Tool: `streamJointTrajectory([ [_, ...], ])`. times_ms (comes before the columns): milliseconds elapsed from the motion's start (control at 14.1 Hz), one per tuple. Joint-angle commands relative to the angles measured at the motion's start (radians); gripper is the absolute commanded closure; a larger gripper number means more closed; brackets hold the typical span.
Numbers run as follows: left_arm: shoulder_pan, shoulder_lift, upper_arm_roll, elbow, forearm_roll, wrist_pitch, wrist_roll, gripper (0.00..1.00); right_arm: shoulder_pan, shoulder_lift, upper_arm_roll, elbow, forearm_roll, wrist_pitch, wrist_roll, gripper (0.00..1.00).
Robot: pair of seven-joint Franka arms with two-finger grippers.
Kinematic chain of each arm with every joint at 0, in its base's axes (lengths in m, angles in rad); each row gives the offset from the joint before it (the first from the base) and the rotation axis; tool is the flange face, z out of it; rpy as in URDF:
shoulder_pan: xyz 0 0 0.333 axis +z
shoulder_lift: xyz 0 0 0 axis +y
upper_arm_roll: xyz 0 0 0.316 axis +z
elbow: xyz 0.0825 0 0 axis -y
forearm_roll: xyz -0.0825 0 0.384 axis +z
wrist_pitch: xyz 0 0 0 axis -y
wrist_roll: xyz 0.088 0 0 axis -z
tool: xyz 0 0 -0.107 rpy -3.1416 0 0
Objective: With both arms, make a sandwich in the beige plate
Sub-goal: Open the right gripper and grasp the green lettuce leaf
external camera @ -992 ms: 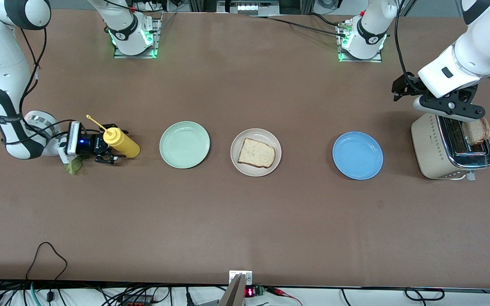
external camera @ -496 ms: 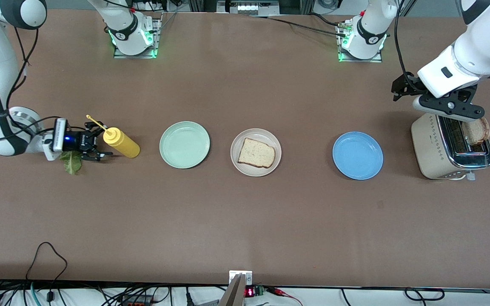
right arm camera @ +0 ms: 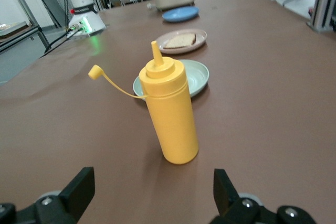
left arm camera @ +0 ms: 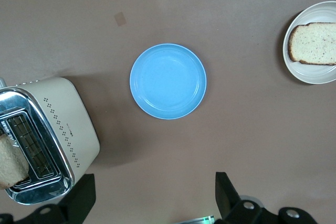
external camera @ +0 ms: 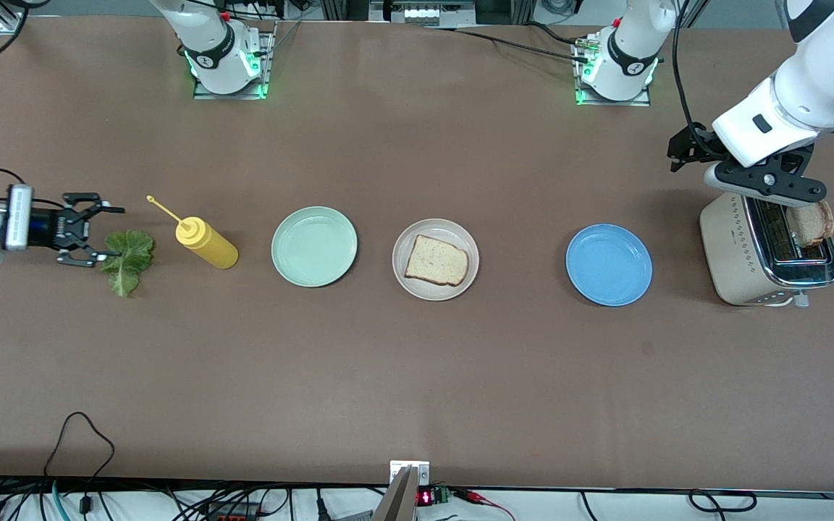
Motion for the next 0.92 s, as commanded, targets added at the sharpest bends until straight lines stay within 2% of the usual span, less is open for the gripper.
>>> streamJointTrajectory([
  [0,0.002,0.003,-0.003,0.018,0.017,-0.021,-0.010,0.00,0.022,-0.083,0.006,0.015,-0.114,0.090,0.220,0.00],
  [354,0.002,0.005,-0.003,0.018,0.017,-0.021,-0.010,0.00,0.209,-0.255,0.006,0.019,-0.384,0.250,0.875,0.00],
  [638,0.002,0.005,-0.003,0.018,0.017,-0.019,-0.010,0.00,0.304,-0.290,0.007,0.005,-0.633,0.367,1.361,0.00],
  [780,0.003,0.005,-0.003,0.018,0.017,-0.021,-0.009,0.00,0.318,-0.284,0.007,-0.027,-0.702,0.396,1.530,0.00],
  [850,0.003,0.005,-0.003,0.018,0.018,-0.021,-0.010,0.00,0.320,-0.280,0.009,-0.062,-0.737,0.452,1.609,0.00],
])
